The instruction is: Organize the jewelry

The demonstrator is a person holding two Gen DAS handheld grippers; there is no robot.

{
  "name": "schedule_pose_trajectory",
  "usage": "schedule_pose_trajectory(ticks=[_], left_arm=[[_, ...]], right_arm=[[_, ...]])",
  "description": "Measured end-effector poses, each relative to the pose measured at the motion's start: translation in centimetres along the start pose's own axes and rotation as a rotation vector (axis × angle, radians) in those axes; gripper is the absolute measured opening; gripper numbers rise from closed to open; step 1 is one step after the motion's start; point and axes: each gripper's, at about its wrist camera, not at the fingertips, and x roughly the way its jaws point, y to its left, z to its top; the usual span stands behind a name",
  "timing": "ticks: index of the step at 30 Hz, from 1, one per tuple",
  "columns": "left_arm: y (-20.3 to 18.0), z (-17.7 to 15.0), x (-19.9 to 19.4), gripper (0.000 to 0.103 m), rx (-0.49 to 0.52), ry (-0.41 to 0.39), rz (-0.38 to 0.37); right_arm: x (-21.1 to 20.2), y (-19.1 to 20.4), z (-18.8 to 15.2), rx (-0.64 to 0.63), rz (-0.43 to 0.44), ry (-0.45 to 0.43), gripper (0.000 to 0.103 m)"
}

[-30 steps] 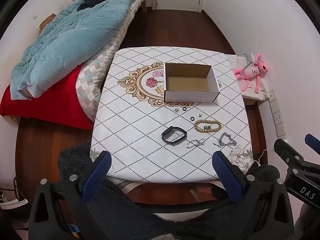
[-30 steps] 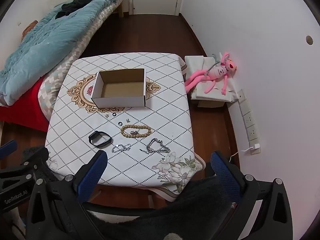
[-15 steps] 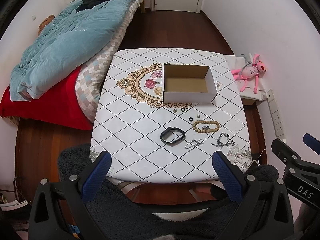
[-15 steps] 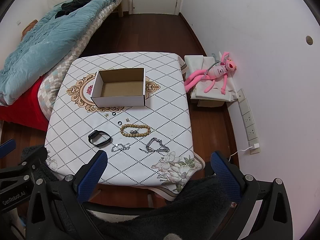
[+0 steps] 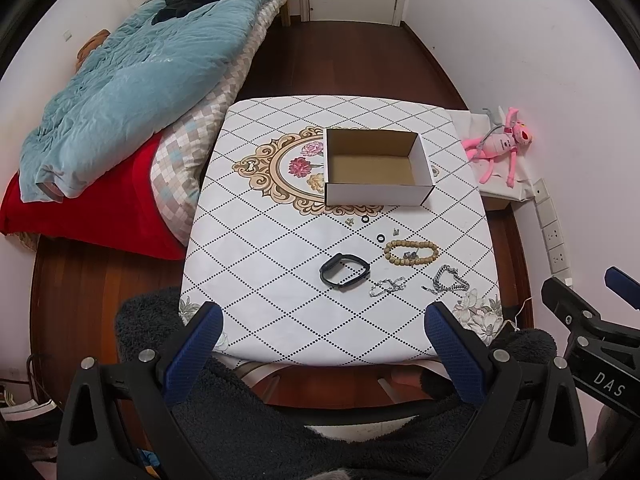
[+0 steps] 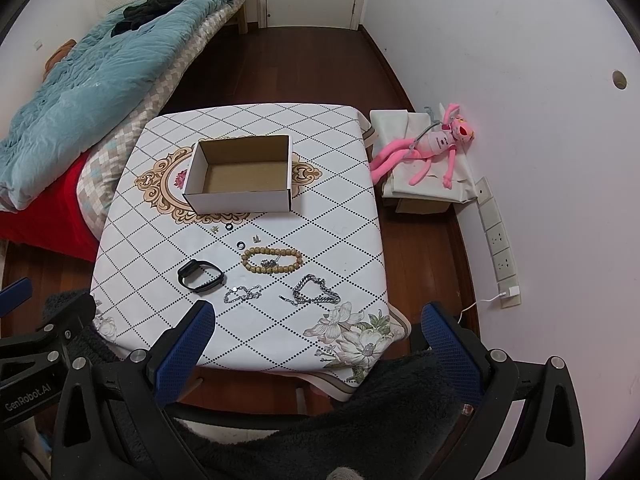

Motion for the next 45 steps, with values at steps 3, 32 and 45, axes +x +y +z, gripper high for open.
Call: schedule_pose_trajectory(ticks=[3,32,45], left_arm=[[0.0,0.0,-0.1,0.103,-0.001,-0.003,-0.001],[0.3,0.1,-0.5,0.103,-0.004,-0.03,-0.001],[0.8,-0.1,-0.2,0.103,-0.009,-0.03,0.007]], right_arm=[[0.0,-0.1,0.0,0.0,0.0,0.0,0.103],[-1.2,0.7,0.1,0.02,0.007,-0.011,0.103],[-0.6,1.1,0.2,0.024,-0.001,-0.005,0.103]])
